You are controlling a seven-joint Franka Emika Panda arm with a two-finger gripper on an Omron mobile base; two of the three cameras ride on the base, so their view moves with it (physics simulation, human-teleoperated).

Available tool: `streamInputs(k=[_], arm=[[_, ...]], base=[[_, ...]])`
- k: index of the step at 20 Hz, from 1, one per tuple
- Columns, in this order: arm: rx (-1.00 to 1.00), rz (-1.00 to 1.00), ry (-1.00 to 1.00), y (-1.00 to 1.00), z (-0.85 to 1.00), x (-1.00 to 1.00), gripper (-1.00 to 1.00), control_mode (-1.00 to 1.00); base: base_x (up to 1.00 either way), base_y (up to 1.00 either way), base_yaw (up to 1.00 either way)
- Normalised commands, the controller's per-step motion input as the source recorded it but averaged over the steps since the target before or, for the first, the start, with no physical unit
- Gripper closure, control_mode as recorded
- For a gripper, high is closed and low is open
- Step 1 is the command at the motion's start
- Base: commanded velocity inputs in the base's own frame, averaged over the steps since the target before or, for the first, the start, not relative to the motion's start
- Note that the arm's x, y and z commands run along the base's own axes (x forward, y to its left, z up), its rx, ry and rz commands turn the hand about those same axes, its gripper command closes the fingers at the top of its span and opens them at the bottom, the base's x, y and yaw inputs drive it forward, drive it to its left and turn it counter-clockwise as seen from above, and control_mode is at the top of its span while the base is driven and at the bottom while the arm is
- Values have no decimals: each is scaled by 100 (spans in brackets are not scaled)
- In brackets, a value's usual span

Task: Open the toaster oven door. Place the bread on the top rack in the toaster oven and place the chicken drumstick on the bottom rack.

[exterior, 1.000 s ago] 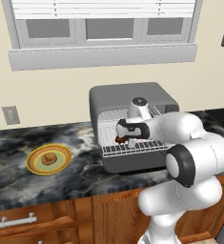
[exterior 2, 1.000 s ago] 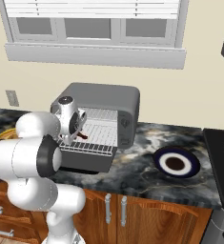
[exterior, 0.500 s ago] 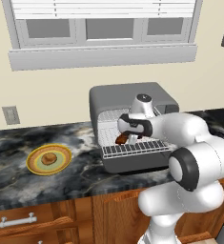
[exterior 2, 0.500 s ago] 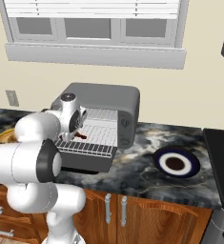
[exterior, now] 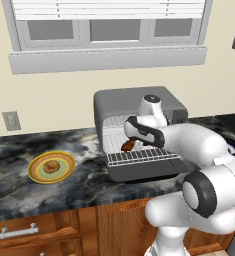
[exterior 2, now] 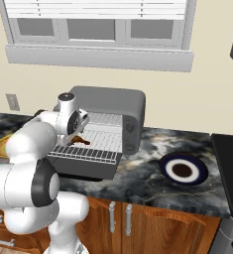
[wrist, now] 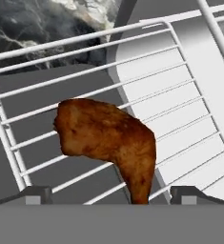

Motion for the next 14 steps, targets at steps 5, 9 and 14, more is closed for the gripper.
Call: streamInputs(k=[5, 9, 14], arm=[[5, -39, 15, 3, 20, -33, -100, -100], [9, -40, 16, 0, 18, -36, -100, -100], [15, -38, 18, 0, 10, -33, -100, -100]], base=[[0, 0, 0], [0, 0, 0], [0, 0, 0]])
